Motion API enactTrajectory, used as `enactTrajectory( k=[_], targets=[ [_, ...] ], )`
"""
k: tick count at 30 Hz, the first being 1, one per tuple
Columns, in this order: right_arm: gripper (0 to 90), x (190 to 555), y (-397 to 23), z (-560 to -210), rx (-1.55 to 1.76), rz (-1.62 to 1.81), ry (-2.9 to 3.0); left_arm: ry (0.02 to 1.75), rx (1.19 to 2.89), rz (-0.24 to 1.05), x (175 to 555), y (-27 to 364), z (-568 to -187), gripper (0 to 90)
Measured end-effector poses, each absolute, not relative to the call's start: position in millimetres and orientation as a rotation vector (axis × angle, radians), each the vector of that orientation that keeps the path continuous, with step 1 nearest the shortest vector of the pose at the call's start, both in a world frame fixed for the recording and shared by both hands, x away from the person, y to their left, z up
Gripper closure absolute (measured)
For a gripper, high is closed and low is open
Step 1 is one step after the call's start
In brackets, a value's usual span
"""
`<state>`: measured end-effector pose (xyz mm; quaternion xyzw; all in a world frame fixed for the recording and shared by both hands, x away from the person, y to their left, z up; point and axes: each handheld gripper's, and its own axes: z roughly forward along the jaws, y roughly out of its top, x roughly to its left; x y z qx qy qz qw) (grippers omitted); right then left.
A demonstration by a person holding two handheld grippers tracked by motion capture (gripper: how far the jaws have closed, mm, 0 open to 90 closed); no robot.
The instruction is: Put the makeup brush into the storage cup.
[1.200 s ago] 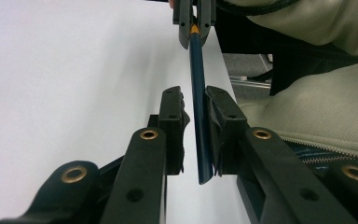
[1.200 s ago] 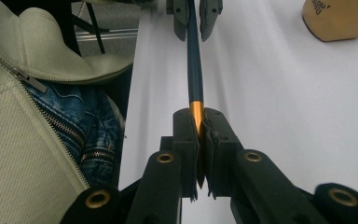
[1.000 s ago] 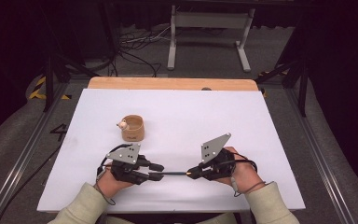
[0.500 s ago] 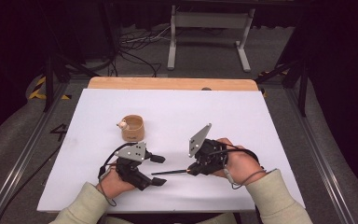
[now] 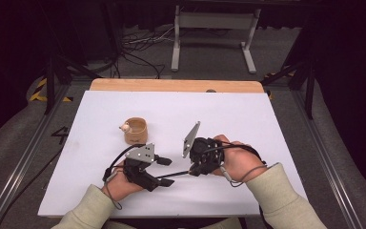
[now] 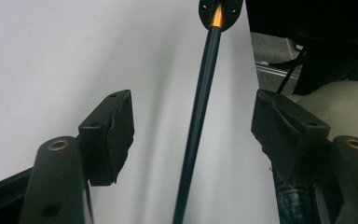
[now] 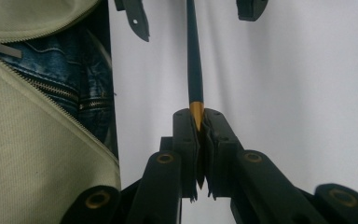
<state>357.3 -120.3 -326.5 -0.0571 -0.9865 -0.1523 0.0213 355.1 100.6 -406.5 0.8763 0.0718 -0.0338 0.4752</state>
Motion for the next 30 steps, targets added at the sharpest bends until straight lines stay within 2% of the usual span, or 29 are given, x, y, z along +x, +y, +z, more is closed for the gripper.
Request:
enactTrajectory(
  k=[7, 17, 21, 23, 25, 30],
  targets=[
    [84.5, 358.5, -110.9, -328.6, -0.181, -0.378, -3.065, 0.18, 2.163, -0.11, 356.5, 96.0, -408.5, 29.7],
    [84.5, 359.8, -95.5, -328.1, -0.154, -0.286, -3.072, 0.152, 2.213, -0.137, 356.2, 89.9, -410.4, 36.8],
    [84.5, 359.8, -91.1, -328.0, -0.138, -0.27, -3.073, 0.146, 2.22, -0.145, 354.6, 89.3, -410.2, 40.7],
    [84.5, 359.1, -87.0, -328.9, -0.116, -0.258, -3.068, 0.132, 2.224, -0.16, 353.8, 88.6, -410.2, 46.2],
    [84.5, 359.2, -86.2, -329.4, -0.108, -0.253, -3.069, 0.126, 2.222, -0.164, 353.4, 88.5, -409.8, 47.5],
    [84.5, 358.7, -81.1, -331.4, -0.093, -0.268, -3.061, 0.111, 2.194, -0.187, 353.7, 90.5, -409.0, 57.1]
  ],
)
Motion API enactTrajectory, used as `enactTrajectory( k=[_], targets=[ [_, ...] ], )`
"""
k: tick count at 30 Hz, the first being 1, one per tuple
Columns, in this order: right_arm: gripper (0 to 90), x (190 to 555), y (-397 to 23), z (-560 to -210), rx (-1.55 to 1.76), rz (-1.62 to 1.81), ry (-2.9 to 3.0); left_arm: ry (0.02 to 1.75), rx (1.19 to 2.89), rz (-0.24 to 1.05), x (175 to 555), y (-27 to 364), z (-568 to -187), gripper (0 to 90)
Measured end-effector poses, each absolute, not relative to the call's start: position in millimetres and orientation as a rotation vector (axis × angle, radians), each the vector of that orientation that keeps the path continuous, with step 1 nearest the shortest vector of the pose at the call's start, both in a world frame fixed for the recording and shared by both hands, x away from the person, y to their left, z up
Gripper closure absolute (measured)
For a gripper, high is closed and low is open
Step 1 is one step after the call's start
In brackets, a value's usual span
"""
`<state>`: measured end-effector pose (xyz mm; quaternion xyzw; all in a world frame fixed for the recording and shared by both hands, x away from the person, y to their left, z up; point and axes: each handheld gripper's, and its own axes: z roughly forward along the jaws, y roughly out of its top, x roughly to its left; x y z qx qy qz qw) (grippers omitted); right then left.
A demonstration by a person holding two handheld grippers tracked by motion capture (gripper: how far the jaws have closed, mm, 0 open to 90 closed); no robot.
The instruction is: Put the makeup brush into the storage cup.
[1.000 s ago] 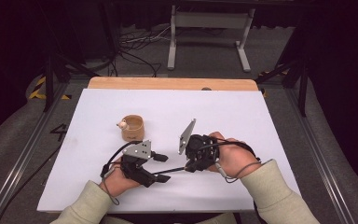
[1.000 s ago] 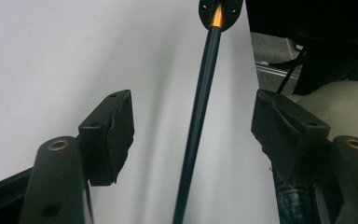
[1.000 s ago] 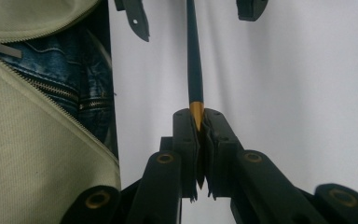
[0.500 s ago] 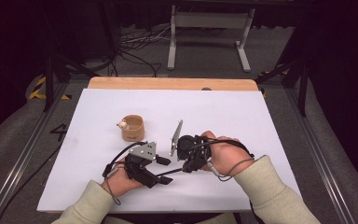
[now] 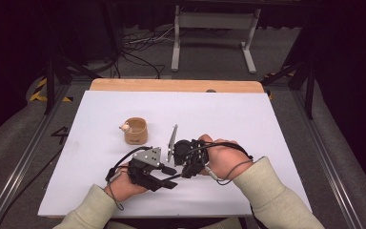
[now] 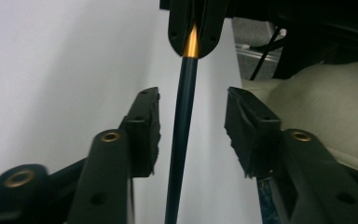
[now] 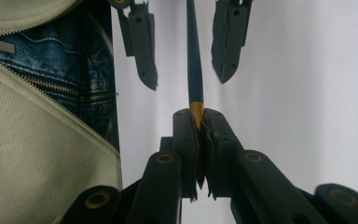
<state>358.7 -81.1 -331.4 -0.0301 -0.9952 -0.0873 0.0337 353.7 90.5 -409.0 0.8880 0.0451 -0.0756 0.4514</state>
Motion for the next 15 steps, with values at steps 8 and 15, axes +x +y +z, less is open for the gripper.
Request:
enactTrajectory(
  k=[8, 15],
  targets=[
    [84.4, 358.8, -78.0, -331.9, -0.072, -0.281, -3.042, 0.093, 2.176, -0.192, 353.2, 92.3, -407.9, 70.1],
    [84.3, 358.6, -76.6, -332.9, -0.061, -0.299, -3.031, 0.095, 2.18, -0.169, 352.4, 92.3, -408.3, 76.4]
  ],
)
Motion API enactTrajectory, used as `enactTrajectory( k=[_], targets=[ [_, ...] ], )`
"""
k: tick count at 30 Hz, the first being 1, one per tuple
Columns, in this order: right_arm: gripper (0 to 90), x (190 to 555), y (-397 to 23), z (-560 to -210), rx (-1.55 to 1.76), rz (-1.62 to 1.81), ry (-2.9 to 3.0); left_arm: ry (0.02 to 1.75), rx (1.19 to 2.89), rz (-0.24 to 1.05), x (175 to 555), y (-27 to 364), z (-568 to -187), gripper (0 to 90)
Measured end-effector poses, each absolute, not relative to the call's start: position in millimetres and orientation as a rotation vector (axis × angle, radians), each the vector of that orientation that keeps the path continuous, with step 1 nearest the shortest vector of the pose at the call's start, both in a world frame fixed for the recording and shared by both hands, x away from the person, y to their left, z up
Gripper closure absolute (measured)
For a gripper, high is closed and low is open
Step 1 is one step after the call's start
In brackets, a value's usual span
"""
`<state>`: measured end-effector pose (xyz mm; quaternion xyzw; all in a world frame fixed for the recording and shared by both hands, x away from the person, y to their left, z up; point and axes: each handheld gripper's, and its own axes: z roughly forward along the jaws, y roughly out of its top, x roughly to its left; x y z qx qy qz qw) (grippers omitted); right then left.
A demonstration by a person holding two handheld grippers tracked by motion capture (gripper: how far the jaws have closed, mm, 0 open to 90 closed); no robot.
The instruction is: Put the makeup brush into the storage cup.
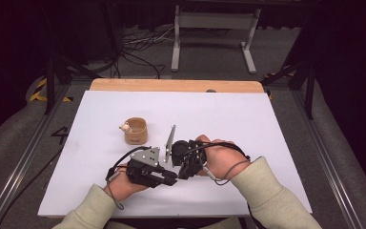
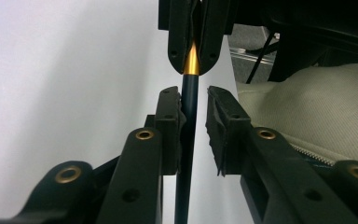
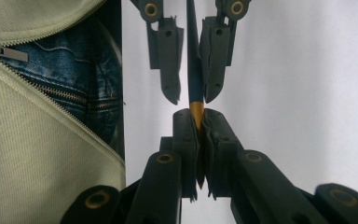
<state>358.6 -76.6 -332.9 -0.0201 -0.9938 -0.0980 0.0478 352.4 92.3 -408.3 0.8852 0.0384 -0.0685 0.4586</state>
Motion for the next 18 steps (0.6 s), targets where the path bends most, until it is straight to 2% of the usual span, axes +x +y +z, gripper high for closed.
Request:
enactTrajectory(
  k=[2, 18],
  targets=[
    [84.1, 358.9, -76.2, -332.2, -0.046, -0.302, -3.033, 0.099, 2.181, -0.161, 352.4, 92.7, -408.1, 80.9],
    [83.3, 358.8, -79.0, -332.3, -0.048, -0.37, -3.035, 0.095, 2.205, -0.118, 348.9, 90.9, -407.3, 82.8]
  ],
)
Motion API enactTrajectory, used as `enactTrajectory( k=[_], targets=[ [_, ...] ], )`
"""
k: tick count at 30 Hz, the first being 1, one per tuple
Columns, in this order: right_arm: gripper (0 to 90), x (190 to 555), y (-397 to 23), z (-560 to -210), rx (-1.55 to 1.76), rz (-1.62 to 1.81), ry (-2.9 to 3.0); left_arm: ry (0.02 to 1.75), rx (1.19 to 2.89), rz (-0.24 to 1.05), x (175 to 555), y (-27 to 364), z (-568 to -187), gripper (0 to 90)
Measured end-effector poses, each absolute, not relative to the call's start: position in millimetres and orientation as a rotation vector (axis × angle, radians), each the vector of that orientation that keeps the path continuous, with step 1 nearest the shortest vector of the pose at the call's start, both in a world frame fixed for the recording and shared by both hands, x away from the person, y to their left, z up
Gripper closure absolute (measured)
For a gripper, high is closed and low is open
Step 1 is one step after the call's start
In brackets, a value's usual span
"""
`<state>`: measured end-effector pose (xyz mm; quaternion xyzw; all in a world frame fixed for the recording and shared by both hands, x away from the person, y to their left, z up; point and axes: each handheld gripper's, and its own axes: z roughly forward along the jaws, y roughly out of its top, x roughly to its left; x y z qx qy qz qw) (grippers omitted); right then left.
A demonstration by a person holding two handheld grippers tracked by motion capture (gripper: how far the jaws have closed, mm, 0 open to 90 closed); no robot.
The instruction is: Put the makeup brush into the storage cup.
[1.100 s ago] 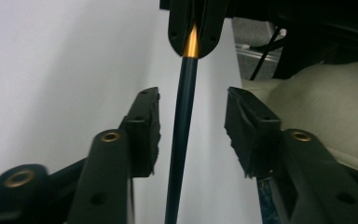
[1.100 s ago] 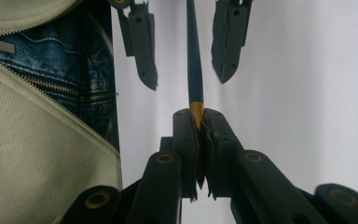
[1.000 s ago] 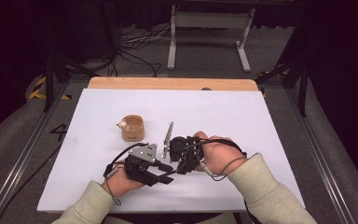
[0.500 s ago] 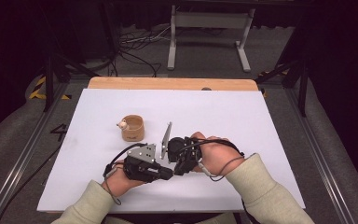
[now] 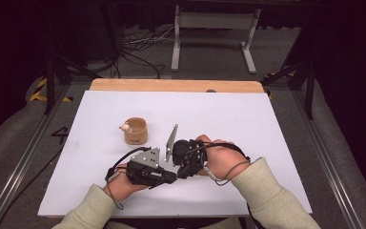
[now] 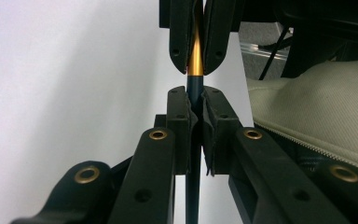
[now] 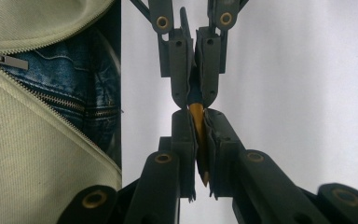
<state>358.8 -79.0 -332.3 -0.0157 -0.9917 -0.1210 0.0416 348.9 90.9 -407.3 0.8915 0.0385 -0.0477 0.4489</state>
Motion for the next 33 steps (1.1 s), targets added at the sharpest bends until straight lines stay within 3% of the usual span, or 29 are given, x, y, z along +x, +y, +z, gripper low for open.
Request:
enactTrajectory(
  k=[11, 17, 33],
  targets=[
    [82.2, 358.8, -79.9, -331.7, -0.057, -0.404, -3.053, 0.104, 2.219, -0.044, 346.5, 91.3, -406.0, 83.1],
    [62.1, 356.0, -87.9, -319.7, -0.026, -0.629, -3.087, 0.119, 2.197, -0.014, 348.2, 96.8, -404.6, 83.2],
    [33.0, 354.6, -153.0, -304.5, -0.321, -1.502, -2.981, 0.268, 2.01, 0.083, 362.6, 119.1, -386.5, 83.2]
  ],
)
